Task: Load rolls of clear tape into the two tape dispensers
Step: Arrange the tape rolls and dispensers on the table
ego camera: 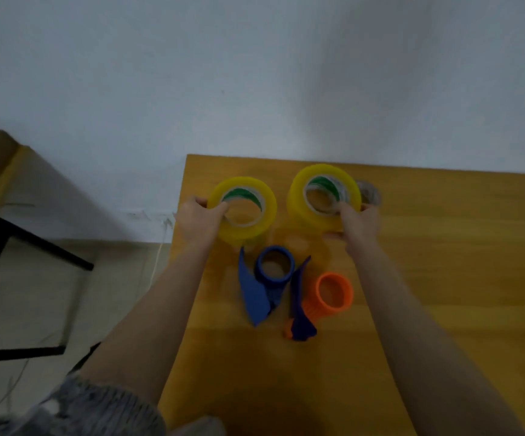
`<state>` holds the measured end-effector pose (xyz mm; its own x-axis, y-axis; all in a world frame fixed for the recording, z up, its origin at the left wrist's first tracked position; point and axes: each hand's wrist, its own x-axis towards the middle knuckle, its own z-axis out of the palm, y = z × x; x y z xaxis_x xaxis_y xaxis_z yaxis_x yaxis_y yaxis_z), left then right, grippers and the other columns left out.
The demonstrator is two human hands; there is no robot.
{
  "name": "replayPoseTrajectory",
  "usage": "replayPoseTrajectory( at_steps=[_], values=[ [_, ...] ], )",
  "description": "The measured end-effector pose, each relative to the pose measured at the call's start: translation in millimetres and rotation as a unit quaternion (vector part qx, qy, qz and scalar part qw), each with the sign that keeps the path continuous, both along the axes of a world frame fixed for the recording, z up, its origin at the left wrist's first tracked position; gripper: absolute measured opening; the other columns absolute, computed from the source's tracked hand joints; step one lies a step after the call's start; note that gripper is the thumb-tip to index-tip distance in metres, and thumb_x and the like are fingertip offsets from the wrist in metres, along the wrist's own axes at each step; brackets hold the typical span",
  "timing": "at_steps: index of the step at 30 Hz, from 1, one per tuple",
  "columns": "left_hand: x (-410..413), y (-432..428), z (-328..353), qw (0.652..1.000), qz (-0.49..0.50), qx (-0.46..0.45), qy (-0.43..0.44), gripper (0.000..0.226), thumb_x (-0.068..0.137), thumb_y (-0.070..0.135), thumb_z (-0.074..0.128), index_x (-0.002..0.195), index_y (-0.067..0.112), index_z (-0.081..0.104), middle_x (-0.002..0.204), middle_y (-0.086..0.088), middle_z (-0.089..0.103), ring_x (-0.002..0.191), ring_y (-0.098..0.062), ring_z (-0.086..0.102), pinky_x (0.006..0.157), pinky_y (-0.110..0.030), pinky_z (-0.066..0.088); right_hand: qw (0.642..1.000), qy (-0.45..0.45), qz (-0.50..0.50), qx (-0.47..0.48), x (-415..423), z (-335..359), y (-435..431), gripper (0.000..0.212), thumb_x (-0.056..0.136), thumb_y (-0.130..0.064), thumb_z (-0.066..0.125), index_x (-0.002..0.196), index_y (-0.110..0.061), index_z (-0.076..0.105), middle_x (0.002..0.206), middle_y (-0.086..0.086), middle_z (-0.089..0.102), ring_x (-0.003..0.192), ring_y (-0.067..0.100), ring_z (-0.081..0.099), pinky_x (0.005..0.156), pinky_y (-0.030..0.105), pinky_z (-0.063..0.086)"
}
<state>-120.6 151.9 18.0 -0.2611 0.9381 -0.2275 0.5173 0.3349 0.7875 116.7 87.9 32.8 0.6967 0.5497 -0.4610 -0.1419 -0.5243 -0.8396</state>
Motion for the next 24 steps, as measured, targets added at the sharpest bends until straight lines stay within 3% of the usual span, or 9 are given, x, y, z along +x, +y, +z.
replayPoseTrajectory(
  at_steps=[2,4,7,10,16,20,24],
  values=[
    [-8,7,-6,1.0,0.022,-0.007,-0.019,0.048,0.074,0.035,0.074,0.098,-0.004,0.061,0.079,-0.013,0.056,0.084,-0.032,0.061,0.046,-0.031,0.028,1.0,-0.006,0.005,-0.013,-14,1,11,0.038,0.085,-0.016,0.064,0.118,-0.01,0.046,0.103,0.008,0.052,0.081,0.023,0.062,0.056,0.044,0.059],
    [-14,14,-10,0.997,0.058,-0.03,-0.043,0.047,0.075,0.035,0.074,0.104,0.0,0.06,0.09,-0.01,0.058,0.089,-0.027,0.059,0.06,-0.031,0.037,1.0,-0.01,0.016,-0.023,-28,-2,22,0.045,0.085,-0.016,0.064,0.124,-0.012,0.041,0.107,0.008,0.049,0.082,0.022,0.059,0.061,0.046,0.059],
    [-24,23,-20,0.992,0.101,-0.05,-0.062,0.05,0.075,0.036,0.074,0.107,0.002,0.058,0.106,-0.014,0.062,0.092,-0.024,0.056,0.068,-0.03,0.04,0.998,-0.009,0.042,-0.034,-47,-12,37,0.043,0.086,-0.014,0.064,0.12,-0.017,0.038,0.091,0.001,0.047,0.073,0.016,0.054,0.067,0.049,0.059],
    [-36,32,-27,0.988,0.128,-0.062,-0.064,0.05,0.075,0.036,0.074,0.108,0.002,0.058,0.11,-0.015,0.062,0.094,-0.024,0.057,0.067,-0.029,0.039,0.997,-0.009,0.058,-0.049,-62,-20,49,0.039,0.087,-0.017,0.064,0.116,-0.017,0.038,0.084,0.002,0.049,0.084,0.027,0.061,0.073,0.055,0.057],
    [-49,40,-41,0.986,0.143,-0.075,-0.04,0.047,0.076,0.032,0.072,0.11,0.002,0.056,0.112,-0.016,0.061,0.104,-0.031,0.058,0.069,-0.031,0.042,0.994,0.013,0.077,-0.08,-73,-35,57,0.048,0.089,-0.014,0.061,0.129,-0.017,0.035,0.111,0.008,0.045,0.074,0.019,0.057,0.061,0.046,0.06],
    [-49,40,-47,0.987,0.14,-0.072,-0.029,0.045,0.077,0.032,0.072,0.108,0.003,0.055,0.109,-0.015,0.061,0.101,-0.03,0.059,0.073,-0.035,0.048,0.99,-0.008,0.085,-0.117,-75,-44,58,0.05,0.088,-0.015,0.063,0.13,-0.013,0.036,0.116,0.01,0.048,0.072,0.015,0.054,0.05,0.035,0.055],
    [-48,39,-50,0.988,0.128,-0.08,-0.01,0.044,0.08,0.032,0.069,0.109,0.004,0.051,0.11,-0.015,0.06,0.102,-0.031,0.058,0.077,-0.039,0.049,0.987,-0.033,0.097,-0.124,-75,-52,58,0.05,0.089,-0.019,0.063,0.132,-0.013,0.039,0.117,0.011,0.054,0.081,0.02,0.059,0.051,0.036,0.056]
  ],
)
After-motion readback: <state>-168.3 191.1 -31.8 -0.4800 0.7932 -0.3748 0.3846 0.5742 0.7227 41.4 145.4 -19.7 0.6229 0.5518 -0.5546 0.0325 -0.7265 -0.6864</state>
